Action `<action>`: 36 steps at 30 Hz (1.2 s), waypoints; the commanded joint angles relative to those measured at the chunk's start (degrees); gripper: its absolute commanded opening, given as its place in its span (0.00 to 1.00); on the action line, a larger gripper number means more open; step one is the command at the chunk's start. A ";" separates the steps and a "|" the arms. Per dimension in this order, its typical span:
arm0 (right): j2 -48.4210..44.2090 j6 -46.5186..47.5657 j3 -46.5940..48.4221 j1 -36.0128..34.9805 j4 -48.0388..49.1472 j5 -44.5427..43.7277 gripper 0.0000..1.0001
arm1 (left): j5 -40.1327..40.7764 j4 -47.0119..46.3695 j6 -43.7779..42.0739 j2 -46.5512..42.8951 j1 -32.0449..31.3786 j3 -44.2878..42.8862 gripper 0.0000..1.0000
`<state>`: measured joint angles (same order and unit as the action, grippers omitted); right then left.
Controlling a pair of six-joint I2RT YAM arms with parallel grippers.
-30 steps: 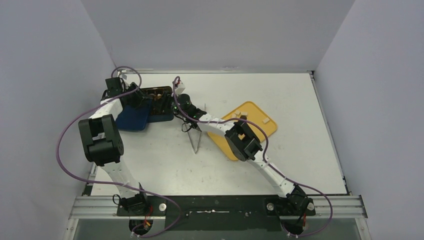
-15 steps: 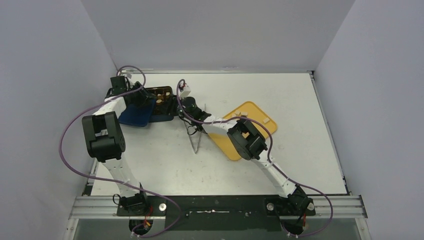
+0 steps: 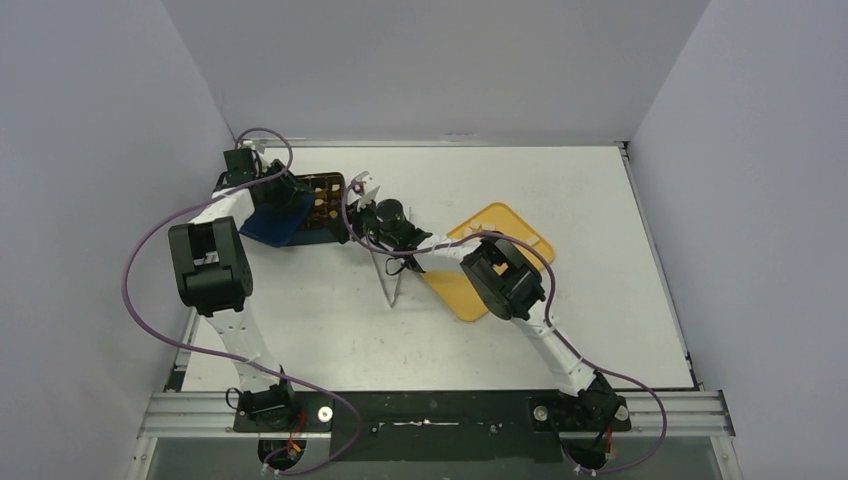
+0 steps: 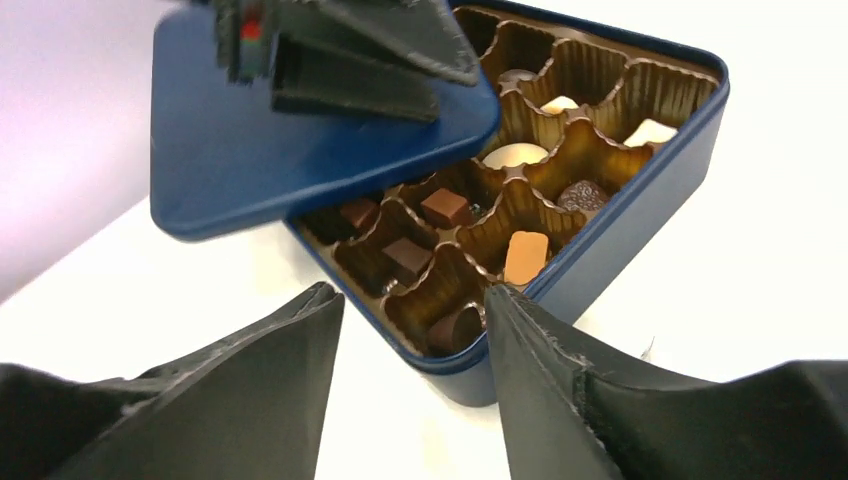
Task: Pack the chocolate
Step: Pick up the box lid from the center of the board.
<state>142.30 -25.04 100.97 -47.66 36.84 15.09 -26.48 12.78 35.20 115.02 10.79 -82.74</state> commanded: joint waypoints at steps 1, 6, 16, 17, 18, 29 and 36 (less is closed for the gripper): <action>-6.70 24.77 -2.63 -2.54 5.22 3.83 0.58 | -0.04 -1.00 -0.44 1.16 -0.06 -2.59 0.40; -6.31 42.41 -4.91 -2.82 8.64 11.38 0.61 | -0.76 -0.26 -0.45 1.47 -0.06 -3.32 0.40; -2.52 66.40 -1.70 -4.34 8.08 15.89 0.61 | -3.30 -0.29 1.16 2.68 -1.20 -3.96 0.40; -2.01 68.13 -1.46 -4.82 8.99 15.77 0.61 | -3.58 -0.28 1.26 2.80 -1.27 -4.12 0.40; -1.33 69.55 -0.76 -5.08 9.26 15.87 0.61 | -3.68 0.13 1.18 2.92 -1.36 -4.48 0.40; 0.53 68.72 0.23 -6.12 15.29 13.63 0.58 | -4.10 5.33 -2.12 4.95 -1.69 -8.05 0.41; -4.24 29.64 -15.62 -3.20 43.27 1.73 0.56 | -3.19 5.98 -2.95 5.04 -1.82 -9.85 0.41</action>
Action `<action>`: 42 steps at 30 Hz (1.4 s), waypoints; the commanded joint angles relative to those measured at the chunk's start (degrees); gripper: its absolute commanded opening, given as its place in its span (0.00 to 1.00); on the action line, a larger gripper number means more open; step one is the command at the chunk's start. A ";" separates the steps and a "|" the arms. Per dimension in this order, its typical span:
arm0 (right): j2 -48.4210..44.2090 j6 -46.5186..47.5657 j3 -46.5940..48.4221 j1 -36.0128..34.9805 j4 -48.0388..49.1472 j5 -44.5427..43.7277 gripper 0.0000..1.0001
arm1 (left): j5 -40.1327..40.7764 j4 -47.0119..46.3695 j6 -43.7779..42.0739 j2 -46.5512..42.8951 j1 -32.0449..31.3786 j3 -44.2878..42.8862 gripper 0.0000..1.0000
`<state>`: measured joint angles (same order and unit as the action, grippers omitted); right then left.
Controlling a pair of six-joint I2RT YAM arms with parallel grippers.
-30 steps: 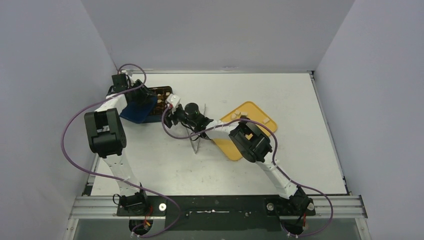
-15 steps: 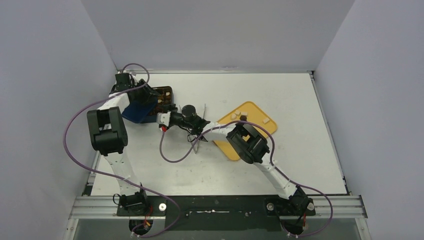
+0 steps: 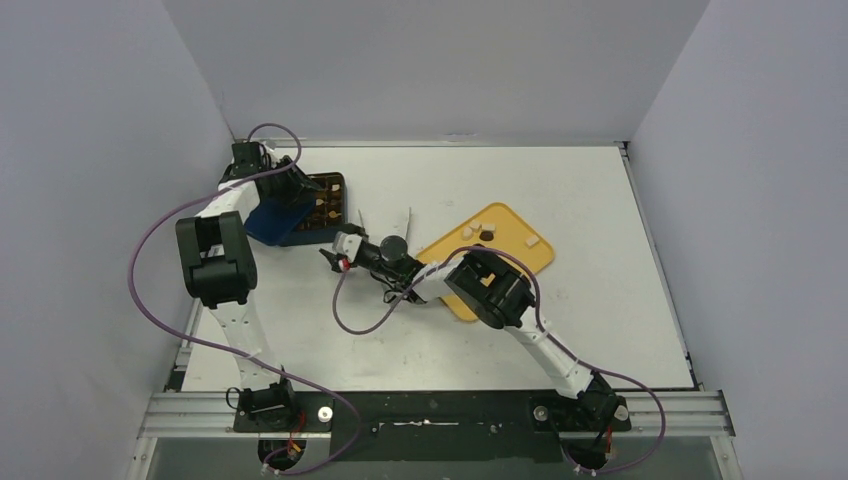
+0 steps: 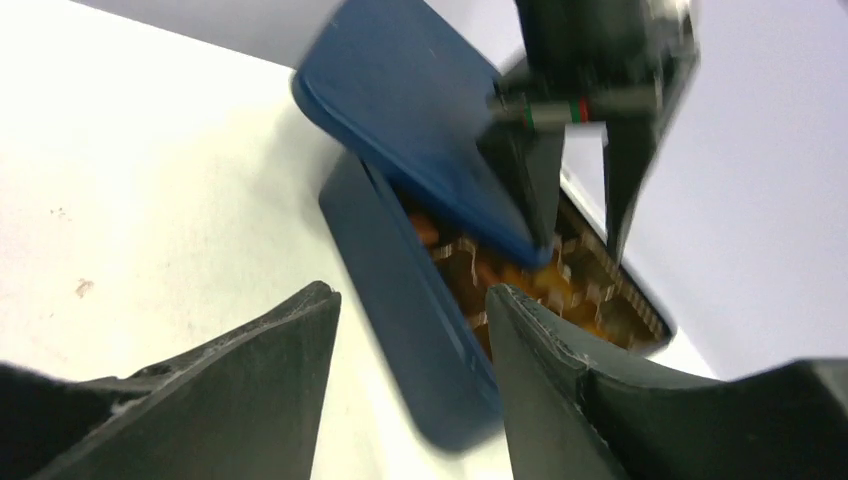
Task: Pack the chocolate
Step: Pick up the box lid from the center of the board.
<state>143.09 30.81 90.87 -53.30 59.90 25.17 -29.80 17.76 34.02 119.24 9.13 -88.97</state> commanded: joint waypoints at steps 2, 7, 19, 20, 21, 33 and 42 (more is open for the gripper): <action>-5.64 -39.41 -7.10 3.39 22.57 -12.02 0.53 | -0.07 1.05 -1.83 0.81 -0.07 -3.95 0.40; -6.06 -42.06 -7.29 1.69 20.70 -11.78 0.56 | -0.43 1.93 -1.79 1.73 -0.07 -5.27 0.41; -11.08 -50.76 -14.73 2.87 21.41 -12.23 0.54 | 2.96 6.36 -4.89 2.30 -0.33 -10.34 0.41; -11.33 -50.80 -15.09 2.99 21.04 -12.59 0.53 | 3.89 7.35 -5.49 2.03 -0.34 -10.76 0.41; -11.46 -50.91 -15.46 3.14 20.93 -12.80 0.53 | 4.78 7.99 -6.06 1.80 -0.34 -10.94 0.41; -12.67 -51.99 -17.41 3.99 20.09 -12.01 0.52 | 8.86 11.23 -8.64 0.29 -0.42 -12.10 0.41; -12.33 -57.37 -14.89 4.91 14.22 -11.54 0.52 | 10.72 12.19 -9.77 -0.28 -0.42 -12.09 0.41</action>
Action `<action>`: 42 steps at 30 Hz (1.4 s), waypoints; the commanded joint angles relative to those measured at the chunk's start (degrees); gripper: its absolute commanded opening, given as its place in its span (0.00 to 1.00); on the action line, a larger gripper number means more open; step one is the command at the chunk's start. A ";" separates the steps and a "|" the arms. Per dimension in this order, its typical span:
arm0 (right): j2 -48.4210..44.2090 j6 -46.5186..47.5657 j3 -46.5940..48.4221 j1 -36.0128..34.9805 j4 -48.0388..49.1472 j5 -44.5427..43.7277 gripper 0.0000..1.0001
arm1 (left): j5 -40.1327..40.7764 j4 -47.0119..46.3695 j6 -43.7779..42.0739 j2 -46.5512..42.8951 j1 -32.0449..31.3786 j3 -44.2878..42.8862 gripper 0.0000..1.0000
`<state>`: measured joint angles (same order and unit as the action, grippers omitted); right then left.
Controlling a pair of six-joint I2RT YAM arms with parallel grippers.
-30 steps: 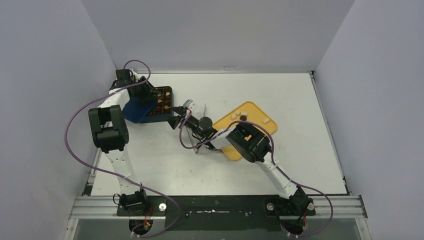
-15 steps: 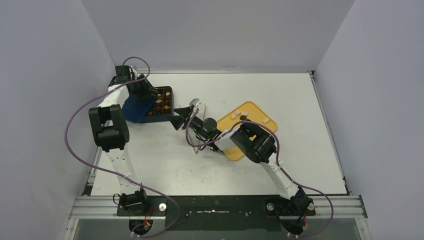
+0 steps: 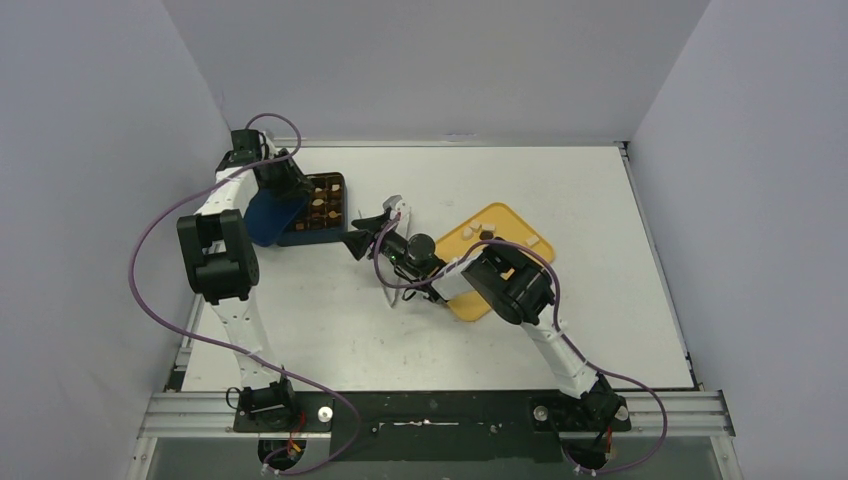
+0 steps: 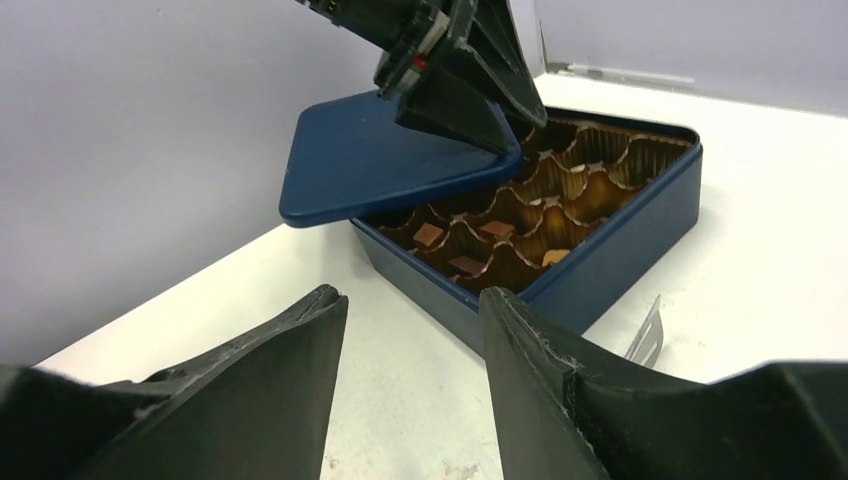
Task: Pack the chocolate
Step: Pick up the box lid from the center of the board.
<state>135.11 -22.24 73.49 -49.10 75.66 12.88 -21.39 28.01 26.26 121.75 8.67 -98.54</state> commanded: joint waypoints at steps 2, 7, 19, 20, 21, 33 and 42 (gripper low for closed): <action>-4.04 -5.48 3.45 0.67 -3.15 0.82 0.52 | 2.73 2.20 -2.49 -2.92 -0.10 -2.65 0.41; -3.53 -6.90 3.64 0.64 -3.58 0.54 0.52 | 4.33 4.75 -4.83 -2.94 -0.95 -3.49 0.41; -5.25 -7.38 1.58 1.24 -3.92 -0.49 0.52 | 1.96 1.26 -2.54 -2.74 -6.20 -0.86 0.41; -5.49 -7.42 1.19 1.21 -3.87 -0.49 0.52 | 2.00 1.20 -2.47 -2.80 -6.57 -1.13 0.41; -5.68 -7.53 0.85 1.33 -3.74 -0.49 0.52 | 2.04 1.31 -2.51 -2.88 -6.87 -1.51 0.41; -7.45 -8.77 -1.68 1.92 -1.61 0.51 0.52 | 31.52 7.22 -15.18 -13.14 -10.14 -3.47 0.47; -8.26 -10.60 -3.58 2.93 0.30 2.40 0.52 | 40.17 -6.18 -41.01 -20.39 -11.05 14.02 0.53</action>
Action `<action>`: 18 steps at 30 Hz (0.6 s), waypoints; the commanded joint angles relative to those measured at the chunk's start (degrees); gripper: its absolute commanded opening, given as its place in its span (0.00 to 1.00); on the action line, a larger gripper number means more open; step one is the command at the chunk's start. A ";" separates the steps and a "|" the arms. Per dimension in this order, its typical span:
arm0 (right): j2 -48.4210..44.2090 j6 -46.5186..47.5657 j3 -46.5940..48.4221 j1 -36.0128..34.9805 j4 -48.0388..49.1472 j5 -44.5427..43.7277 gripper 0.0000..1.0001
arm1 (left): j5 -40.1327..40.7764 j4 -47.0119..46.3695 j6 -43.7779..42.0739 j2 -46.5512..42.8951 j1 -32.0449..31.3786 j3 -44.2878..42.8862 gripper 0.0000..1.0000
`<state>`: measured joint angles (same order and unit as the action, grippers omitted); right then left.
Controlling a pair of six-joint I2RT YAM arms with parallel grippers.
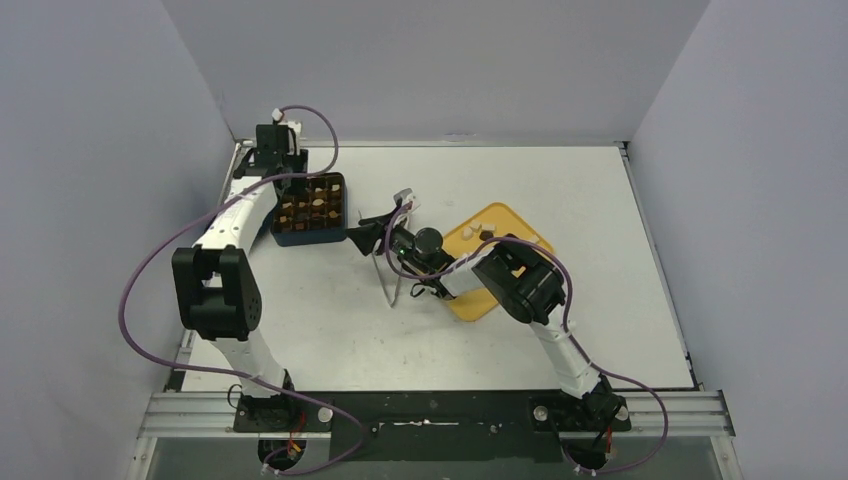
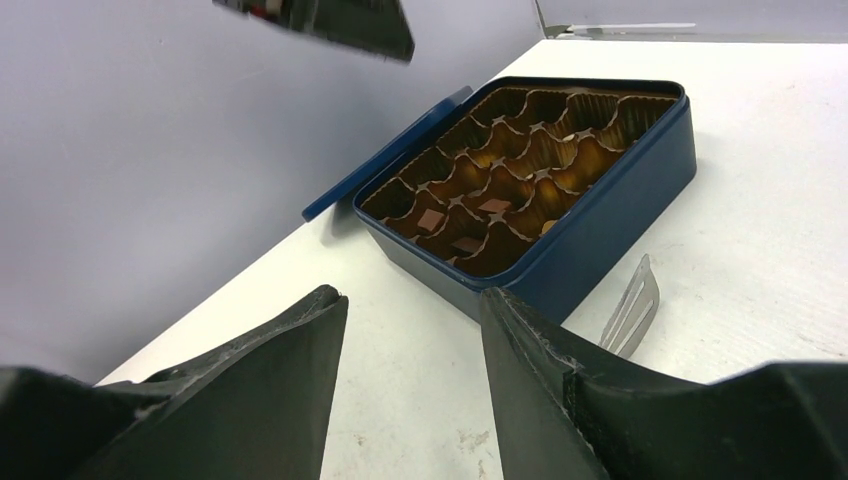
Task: Pack the chocolate
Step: Pick up the box lid from the center of the board.
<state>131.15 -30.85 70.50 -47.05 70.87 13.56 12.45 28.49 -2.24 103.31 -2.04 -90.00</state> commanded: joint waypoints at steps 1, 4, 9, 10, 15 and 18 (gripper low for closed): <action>-4.29 -2.40 -0.64 0.98 5.40 1.99 0.52 | 6.62 -7.36 -13.00 -1.83 -0.07 5.98 0.53; -4.85 -2.52 -1.32 1.08 6.23 2.66 0.52 | 6.64 -8.30 -13.67 -0.14 0.45 5.57 0.53; -6.20 -2.15 -3.18 1.59 7.06 3.51 0.52 | 9.53 -9.07 -12.90 4.86 1.13 2.28 0.54; -6.37 -2.15 -3.63 1.63 7.43 3.77 0.52 | 9.77 -9.37 -12.88 5.52 1.34 1.71 0.54; -7.28 -1.44 -5.12 2.73 7.93 4.26 0.52 | 9.07 -10.26 -13.03 8.89 1.64 0.48 0.54; -7.89 -1.59 -5.40 3.39 8.27 4.45 0.52 | 9.02 -10.46 -13.06 10.83 1.69 -0.39 0.54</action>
<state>127.96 -32.34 65.45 -44.88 74.02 16.78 20.82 21.45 -14.50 112.27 -0.64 -86.35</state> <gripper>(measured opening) 0.522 0.541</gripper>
